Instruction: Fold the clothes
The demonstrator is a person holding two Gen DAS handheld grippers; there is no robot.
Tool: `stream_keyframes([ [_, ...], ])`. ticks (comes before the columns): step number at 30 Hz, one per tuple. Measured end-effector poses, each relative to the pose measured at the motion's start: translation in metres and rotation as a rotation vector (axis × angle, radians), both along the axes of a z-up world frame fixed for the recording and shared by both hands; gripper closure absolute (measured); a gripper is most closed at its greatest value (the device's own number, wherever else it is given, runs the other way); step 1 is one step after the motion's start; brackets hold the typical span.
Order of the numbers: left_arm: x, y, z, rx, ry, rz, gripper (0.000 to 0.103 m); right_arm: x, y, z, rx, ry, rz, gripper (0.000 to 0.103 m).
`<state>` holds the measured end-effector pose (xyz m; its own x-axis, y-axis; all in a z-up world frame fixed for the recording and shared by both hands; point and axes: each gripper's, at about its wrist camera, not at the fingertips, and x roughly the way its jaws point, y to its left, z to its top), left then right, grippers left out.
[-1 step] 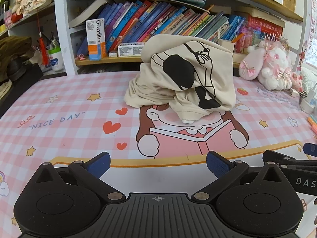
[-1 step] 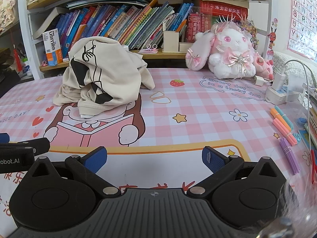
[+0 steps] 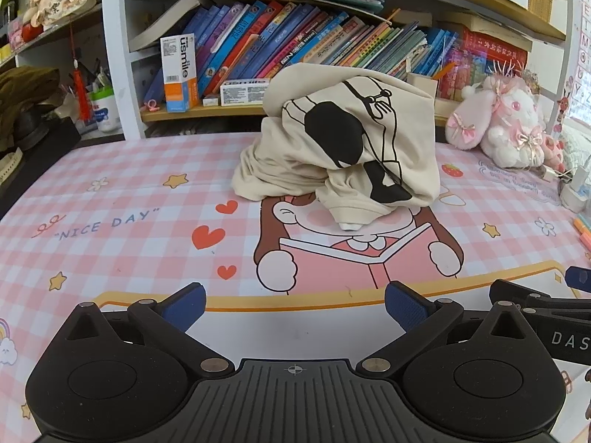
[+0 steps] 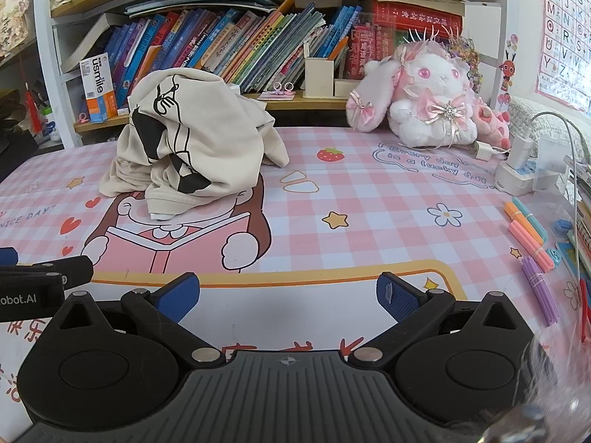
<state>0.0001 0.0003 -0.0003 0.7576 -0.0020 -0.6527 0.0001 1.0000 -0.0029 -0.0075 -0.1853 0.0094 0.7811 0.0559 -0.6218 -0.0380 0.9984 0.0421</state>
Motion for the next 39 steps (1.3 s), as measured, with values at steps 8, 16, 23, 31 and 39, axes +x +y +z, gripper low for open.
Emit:
stream_keyframes([
  [8,-0.0002,0.0017,-0.0004,-0.004,0.004,0.002,0.0,-0.0003,-0.0006,0.0001,-0.006,-0.001,-0.004,0.0],
  [16,-0.0021,0.0009,0.0006,0.002,0.004,0.009,0.0,-0.0019,0.0013,-0.0011,0.001,0.001,-0.003,0.0],
  [23,-0.0024,0.0015,-0.0001,0.0,0.008,0.013,0.0,-0.0019,0.002,-0.0018,0.003,0.006,-0.003,0.0],
  [31,-0.0009,0.0024,-0.0002,0.001,0.014,0.019,0.0,-0.0015,0.0014,-0.0026,0.004,0.008,-0.002,0.0],
  [39,-0.0005,0.0026,-0.0004,-0.002,0.018,0.016,0.0,-0.0015,0.001,-0.0033,0.005,0.011,-0.005,0.0],
])
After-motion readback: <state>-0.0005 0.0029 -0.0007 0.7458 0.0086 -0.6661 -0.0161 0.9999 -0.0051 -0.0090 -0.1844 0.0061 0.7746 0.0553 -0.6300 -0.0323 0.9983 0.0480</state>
